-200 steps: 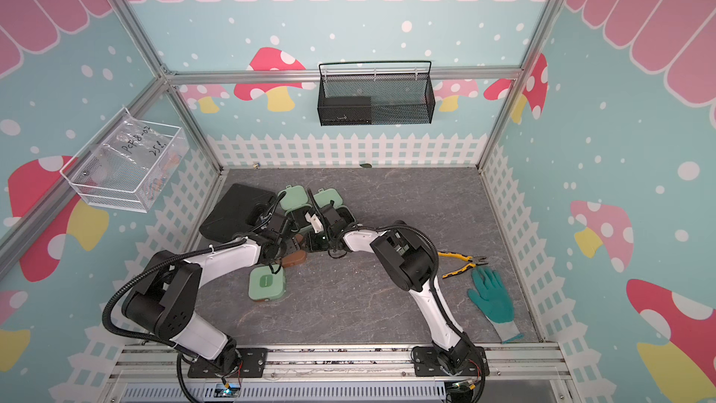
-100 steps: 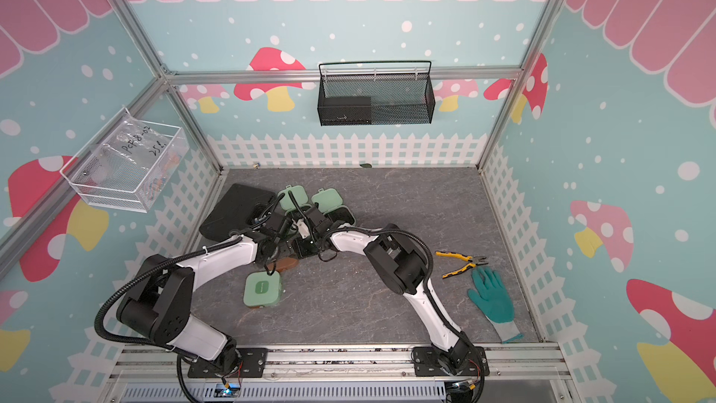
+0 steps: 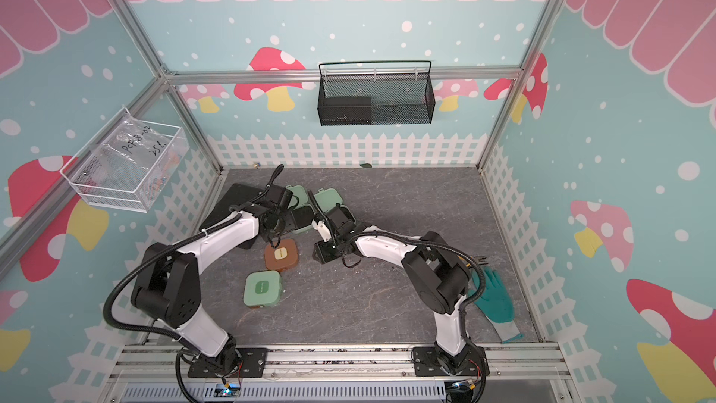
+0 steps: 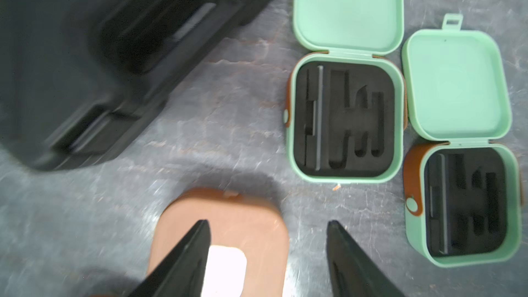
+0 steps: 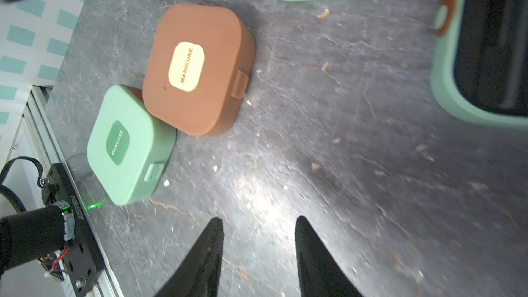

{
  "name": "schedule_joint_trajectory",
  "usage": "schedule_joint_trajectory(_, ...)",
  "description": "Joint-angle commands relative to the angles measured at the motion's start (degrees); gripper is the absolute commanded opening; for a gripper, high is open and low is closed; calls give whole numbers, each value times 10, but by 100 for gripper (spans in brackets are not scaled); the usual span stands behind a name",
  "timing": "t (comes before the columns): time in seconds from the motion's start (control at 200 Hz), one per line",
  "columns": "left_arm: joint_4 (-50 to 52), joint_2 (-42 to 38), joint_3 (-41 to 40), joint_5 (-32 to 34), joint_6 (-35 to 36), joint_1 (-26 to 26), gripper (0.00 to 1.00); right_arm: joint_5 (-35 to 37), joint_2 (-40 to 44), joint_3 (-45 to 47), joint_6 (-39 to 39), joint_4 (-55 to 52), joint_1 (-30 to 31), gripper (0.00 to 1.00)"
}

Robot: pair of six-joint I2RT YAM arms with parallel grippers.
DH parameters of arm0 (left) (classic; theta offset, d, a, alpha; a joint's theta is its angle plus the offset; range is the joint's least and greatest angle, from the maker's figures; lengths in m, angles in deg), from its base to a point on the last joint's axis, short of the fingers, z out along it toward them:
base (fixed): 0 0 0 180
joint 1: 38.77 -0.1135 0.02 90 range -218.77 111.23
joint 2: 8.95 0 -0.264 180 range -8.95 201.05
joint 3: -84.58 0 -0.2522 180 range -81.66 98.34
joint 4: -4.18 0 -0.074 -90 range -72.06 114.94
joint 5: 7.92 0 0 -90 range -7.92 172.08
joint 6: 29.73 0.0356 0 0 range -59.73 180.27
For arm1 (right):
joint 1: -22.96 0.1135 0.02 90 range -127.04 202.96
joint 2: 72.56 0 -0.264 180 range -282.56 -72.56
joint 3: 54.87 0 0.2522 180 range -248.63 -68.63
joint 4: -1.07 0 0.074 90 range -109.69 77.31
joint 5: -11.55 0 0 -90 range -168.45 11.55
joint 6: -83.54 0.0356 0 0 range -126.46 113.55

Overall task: Organize nail clipper sets
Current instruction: Move the storage box to the center of the board, then pick up the storage box at the center of the board.

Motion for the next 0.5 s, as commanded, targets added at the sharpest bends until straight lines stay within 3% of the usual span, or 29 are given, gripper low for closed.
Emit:
schedule_joint_trajectory(0.0,3,49,33,-26,11,-9,61,15,34,48,-4,7,-10,43)
schedule_joint_trajectory(0.25,-14,98,71,-19,11,-30,53,22,87,112,9,20,-20,42)
schedule_joint_trajectory(0.495,-28,131,82,-31,15,-41,42,18,86,128,15,26,-21,42)
